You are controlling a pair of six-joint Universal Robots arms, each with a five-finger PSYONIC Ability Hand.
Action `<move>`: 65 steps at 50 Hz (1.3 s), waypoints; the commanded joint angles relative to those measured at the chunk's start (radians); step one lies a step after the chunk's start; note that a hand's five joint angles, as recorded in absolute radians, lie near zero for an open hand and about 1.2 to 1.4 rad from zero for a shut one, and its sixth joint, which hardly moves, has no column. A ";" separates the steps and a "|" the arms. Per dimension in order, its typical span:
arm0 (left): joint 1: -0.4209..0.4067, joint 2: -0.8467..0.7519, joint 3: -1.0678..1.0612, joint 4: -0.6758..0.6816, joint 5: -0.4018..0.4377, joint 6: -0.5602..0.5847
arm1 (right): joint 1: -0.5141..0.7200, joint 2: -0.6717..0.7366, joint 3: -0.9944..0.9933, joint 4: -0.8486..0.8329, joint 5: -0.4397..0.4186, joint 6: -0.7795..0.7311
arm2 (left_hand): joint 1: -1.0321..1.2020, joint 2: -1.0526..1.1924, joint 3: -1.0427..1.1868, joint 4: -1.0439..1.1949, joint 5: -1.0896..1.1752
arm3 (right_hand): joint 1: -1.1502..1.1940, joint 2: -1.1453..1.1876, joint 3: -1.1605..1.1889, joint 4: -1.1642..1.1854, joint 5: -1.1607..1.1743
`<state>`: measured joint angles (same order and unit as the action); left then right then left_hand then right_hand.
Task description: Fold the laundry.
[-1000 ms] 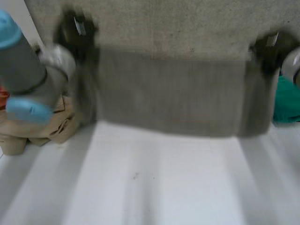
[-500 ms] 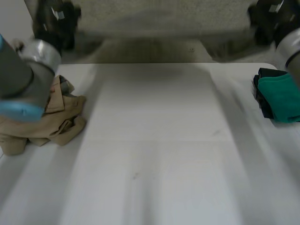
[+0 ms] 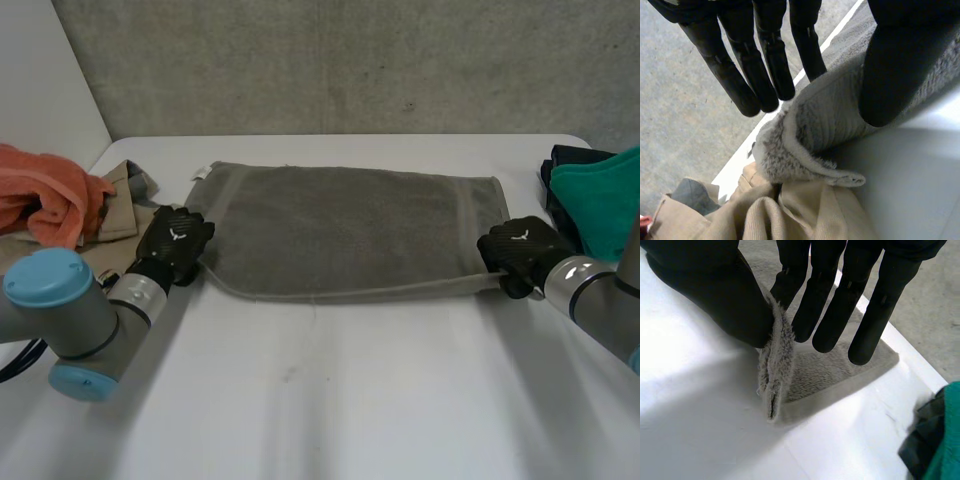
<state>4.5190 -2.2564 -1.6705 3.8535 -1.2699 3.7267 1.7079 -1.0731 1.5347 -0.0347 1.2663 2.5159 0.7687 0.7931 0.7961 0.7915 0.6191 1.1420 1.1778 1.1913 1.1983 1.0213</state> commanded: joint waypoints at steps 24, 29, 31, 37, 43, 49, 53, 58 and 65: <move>0.037 0.155 -0.047 -0.218 -0.054 0.048 | -0.066 -0.014 -0.021 0.094 -0.002 0.017 | 0.628 0.603 0.600 0.605 0.603 | 0.254 0.218 0.205 0.198 0.200; 0.032 0.345 -0.208 -0.288 -0.055 0.061 | -0.114 -0.080 -0.030 0.284 -0.022 -0.064 | 0.628 0.603 0.600 0.605 0.603 | 0.254 0.218 0.205 0.198 0.200; 0.034 0.395 -0.248 -0.340 -0.055 0.070 | -0.131 -0.103 -0.028 0.372 -0.021 -0.127 | 0.628 0.603 0.600 0.605 0.603 | 0.254 0.218 0.205 0.198 0.200; 0.063 0.537 -0.371 -0.672 -0.026 0.186 | -0.227 -0.188 0.033 0.786 0.025 -0.484 | 0.628 0.603 0.600 0.605 0.603 | 0.254 0.218 0.205 0.198 0.200; 0.097 0.529 -0.338 -0.934 -0.011 0.386 | -0.245 -0.189 0.035 0.837 0.053 -0.648 | 0.628 0.603 0.600 0.605 0.603 | 0.254 0.218 0.205 0.198 0.200; 0.040 0.482 -0.177 -0.890 -0.017 0.375 | -0.179 -0.119 -0.062 0.662 0.044 -0.494 | 0.628 0.603 0.600 0.605 0.603 | 0.254 0.218 0.205 0.198 0.200; -0.015 0.393 -0.026 -0.816 -0.034 0.276 | -0.139 -0.062 -0.122 0.514 0.013 -0.401 | 0.628 0.603 0.600 0.605 0.603 | 0.254 0.218 0.205 0.198 0.200; -0.067 0.221 0.191 -0.717 -0.091 0.184 | -0.105 0.019 -0.176 0.291 0.011 -0.312 | 0.628 0.603 0.600 0.605 0.603 | 0.254 0.218 0.205 0.198 0.200; -0.109 0.035 0.412 -0.686 -0.167 0.185 | -0.085 0.104 -0.234 0.121 0.036 -0.275 | 0.628 0.603 0.600 0.605 0.603 | 0.254 0.218 0.205 0.198 0.200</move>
<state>4.4411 -2.0749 -1.4291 3.1419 -1.3773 3.9146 1.6096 -1.0332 1.3430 0.2129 1.2815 2.2185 1.1552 1.1966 1.1866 1.1958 0.9971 1.1420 1.1778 1.1914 1.1983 1.0264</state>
